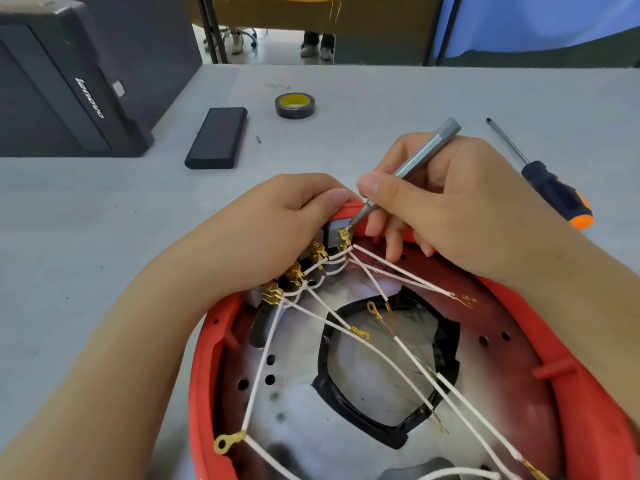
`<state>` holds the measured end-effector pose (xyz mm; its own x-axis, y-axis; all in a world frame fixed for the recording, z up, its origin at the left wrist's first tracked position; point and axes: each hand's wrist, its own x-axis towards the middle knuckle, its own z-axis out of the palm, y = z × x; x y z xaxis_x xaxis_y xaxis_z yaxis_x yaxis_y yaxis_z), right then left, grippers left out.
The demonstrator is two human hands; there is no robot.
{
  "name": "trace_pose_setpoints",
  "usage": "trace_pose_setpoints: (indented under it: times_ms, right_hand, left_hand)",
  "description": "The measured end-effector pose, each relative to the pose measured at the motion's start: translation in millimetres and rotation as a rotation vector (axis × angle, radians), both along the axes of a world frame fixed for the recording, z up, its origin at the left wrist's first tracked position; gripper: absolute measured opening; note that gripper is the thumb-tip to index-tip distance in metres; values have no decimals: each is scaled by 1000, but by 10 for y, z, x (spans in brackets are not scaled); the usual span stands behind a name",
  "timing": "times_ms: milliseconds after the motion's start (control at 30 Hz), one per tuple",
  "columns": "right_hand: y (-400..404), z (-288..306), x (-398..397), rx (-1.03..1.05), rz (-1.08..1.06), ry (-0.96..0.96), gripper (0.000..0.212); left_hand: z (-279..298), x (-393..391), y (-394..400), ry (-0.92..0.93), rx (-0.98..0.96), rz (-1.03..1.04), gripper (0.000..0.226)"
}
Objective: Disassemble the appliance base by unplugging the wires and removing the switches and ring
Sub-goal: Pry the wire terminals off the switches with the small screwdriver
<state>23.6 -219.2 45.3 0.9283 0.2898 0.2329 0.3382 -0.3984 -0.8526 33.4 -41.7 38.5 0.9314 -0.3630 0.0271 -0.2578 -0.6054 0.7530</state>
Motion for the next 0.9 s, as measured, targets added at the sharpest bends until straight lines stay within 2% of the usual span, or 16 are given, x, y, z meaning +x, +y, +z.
trace_pose_setpoints:
  times_ms: [600, 900]
  right_hand:
    - [47, 93, -128, -157, -21, -113, 17]
    - [62, 76, 27, -127, -11, 7, 23]
  left_hand:
    - [23, -1, 9, 6, 33, -21, 30]
    - [18, 5, -11, 11, 33, -7, 28]
